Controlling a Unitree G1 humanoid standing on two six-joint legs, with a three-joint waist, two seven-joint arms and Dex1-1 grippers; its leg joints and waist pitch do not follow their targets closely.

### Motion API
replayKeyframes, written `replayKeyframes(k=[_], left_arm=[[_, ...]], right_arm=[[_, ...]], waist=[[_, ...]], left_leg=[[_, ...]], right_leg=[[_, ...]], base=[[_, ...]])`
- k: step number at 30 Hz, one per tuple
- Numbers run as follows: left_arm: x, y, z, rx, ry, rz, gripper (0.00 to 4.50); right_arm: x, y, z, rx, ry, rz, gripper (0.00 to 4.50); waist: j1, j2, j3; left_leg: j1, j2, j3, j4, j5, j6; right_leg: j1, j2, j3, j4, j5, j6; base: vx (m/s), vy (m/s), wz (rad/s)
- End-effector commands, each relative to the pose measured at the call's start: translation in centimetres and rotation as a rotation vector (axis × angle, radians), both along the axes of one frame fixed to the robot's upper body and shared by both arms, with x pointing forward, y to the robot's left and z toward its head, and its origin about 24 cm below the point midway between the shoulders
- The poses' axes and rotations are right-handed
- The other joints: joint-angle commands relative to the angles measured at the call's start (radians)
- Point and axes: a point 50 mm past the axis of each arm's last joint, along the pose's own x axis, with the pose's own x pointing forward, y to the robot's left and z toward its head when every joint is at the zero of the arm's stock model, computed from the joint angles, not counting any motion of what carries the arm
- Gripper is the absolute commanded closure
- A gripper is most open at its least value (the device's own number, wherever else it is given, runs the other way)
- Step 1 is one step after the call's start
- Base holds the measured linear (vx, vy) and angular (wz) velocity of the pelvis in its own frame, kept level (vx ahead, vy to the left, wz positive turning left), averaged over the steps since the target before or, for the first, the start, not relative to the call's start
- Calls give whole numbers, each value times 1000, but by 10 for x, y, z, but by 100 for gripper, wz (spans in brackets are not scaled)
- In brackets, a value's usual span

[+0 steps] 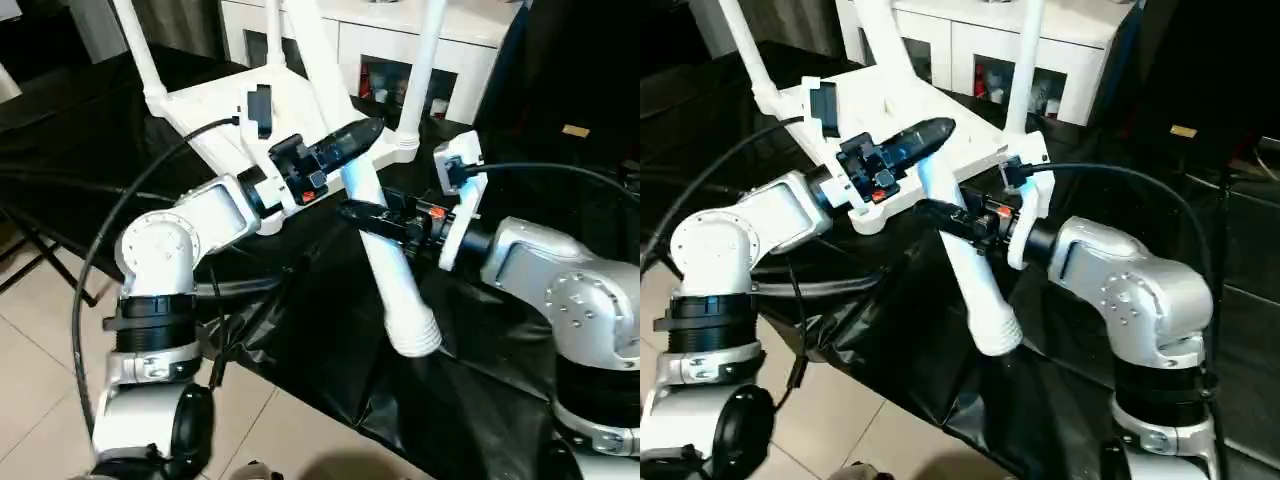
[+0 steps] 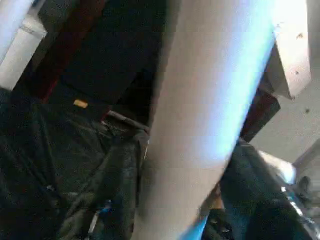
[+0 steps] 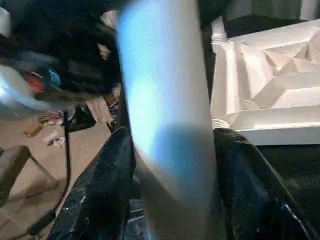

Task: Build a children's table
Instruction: Pick table leg

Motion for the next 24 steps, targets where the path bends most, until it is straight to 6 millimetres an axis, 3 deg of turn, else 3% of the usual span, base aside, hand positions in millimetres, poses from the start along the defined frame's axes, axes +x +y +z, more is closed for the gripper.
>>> replayKeyframes(k=[1,2,4,10,14,23,24], left_arm=[[-2,-1,20,3,-98,-44,236],[-2,-1,22,9,-113,-56,236],[-3,0,25,18,-135,-72,245],[-2,1,39,17,-210,-112,286],[0,1,41,14,-222,-117,289],[2,3,37,52,-231,-116,289],[2,3,37,55,-232,-118,289]], right_arm=[[-2,-2,-4,-38,6,22,176],[-4,-3,-6,-52,6,34,176],[-6,-5,-7,-70,6,46,167],[-15,-15,-24,-234,30,109,129],[-14,-16,-27,-254,28,109,129],[-15,-18,-28,-275,12,113,129],[-15,-18,-29,-276,13,115,164]], waist=[[3,-2,-75],[3,-2,-75],[6,-12,-74],[9,-16,-75],[10,-17,-74],[8,-16,-78],[10,-15,-78]], left_leg=[[10,59,-27,-69,-102,-11],[10,59,-27,-69,-102,-11],[6,59,-24,-68,-85,1],[6,58,-21,-63,-67,12],[5,60,-22,-63,-73,17],[6,61,-22,-60,-55,31],[6,61,-23,-60,-55,32]], right_leg=[[57,-69,59,-78,-120,-174],[57,-69,59,-78,-120,-174],[59,-70,61,-77,-121,-167],[60,-70,62,-76,-110,-167],[59,-72,61,-77,-139,-180],[60,-71,60,-70,-89,-206],[60,-71,60,-70,-91,-205]], base=[[0,0,0],[0,0,0],[0,0,0],[0,0,0],[0,0,0],[0,0,0],[0,0,0]])
